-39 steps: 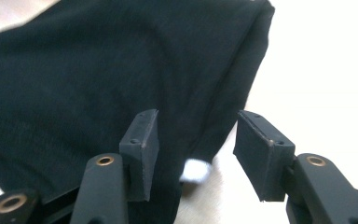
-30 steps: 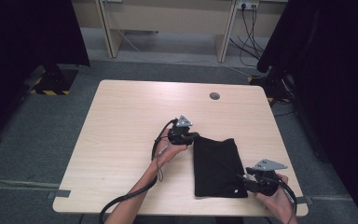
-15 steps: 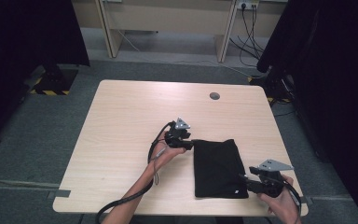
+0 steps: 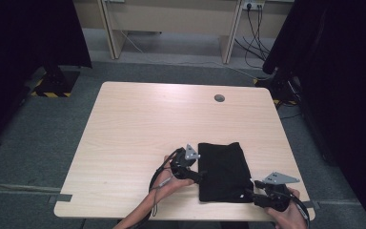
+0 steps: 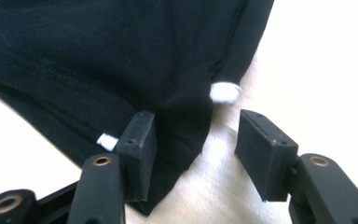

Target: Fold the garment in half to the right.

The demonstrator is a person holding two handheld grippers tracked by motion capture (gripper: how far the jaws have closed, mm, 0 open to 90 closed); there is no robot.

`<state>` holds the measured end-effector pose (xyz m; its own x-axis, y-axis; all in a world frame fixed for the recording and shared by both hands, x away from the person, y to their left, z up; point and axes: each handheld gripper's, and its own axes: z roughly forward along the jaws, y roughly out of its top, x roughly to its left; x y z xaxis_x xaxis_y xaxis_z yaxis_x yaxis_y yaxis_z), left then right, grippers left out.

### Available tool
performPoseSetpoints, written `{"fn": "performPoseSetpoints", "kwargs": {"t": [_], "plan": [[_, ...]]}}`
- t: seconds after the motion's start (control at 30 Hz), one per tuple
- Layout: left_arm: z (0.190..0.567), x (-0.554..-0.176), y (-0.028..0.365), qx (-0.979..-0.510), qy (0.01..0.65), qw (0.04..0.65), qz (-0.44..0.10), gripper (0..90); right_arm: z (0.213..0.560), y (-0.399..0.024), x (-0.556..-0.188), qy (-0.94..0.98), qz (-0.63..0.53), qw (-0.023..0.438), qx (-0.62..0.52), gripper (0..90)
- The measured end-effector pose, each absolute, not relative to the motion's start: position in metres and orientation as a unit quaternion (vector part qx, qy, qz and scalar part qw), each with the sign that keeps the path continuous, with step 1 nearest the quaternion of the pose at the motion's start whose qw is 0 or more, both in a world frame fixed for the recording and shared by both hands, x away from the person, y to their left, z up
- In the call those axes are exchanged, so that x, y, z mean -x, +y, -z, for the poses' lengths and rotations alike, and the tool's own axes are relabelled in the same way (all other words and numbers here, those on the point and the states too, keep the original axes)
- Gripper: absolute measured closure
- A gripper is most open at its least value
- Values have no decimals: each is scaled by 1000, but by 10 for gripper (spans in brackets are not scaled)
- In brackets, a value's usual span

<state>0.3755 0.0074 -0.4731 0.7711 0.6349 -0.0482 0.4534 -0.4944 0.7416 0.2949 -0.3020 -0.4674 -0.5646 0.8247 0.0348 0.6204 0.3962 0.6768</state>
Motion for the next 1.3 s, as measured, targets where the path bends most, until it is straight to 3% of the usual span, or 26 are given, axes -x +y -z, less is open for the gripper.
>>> {"fn": "performPoseSetpoints", "kwargs": {"t": [0.1, 0.4, 0.5, 0.67, 0.93, 1.3], "plan": [[477, -372, 7, -850, 347, 380, -113, 214, 465, -302, -293, 826, -318, 155, -439, 486], [470, -362, 10, -848, 321, 399, -137, 198, 439, -301, -289, 813, -358, 191, -417, 436], [466, -348, 10, -841, 328, 416, -108, 143, 439, -294, -294, 817, -366, 186, -406, 414], [469, -326, 9, -852, 302, 411, -117, 125, 450, -286, -301, 823, -372, 157, -399, 398], [480, -322, 16, -858, 301, 394, -130, 120, 465, -287, -304, 835, -341, 145, -407, 385], [477, -322, 45, -846, 315, 413, -122, 102, 446, -272, -308, 833, -370, 154, -382, 322]]}}
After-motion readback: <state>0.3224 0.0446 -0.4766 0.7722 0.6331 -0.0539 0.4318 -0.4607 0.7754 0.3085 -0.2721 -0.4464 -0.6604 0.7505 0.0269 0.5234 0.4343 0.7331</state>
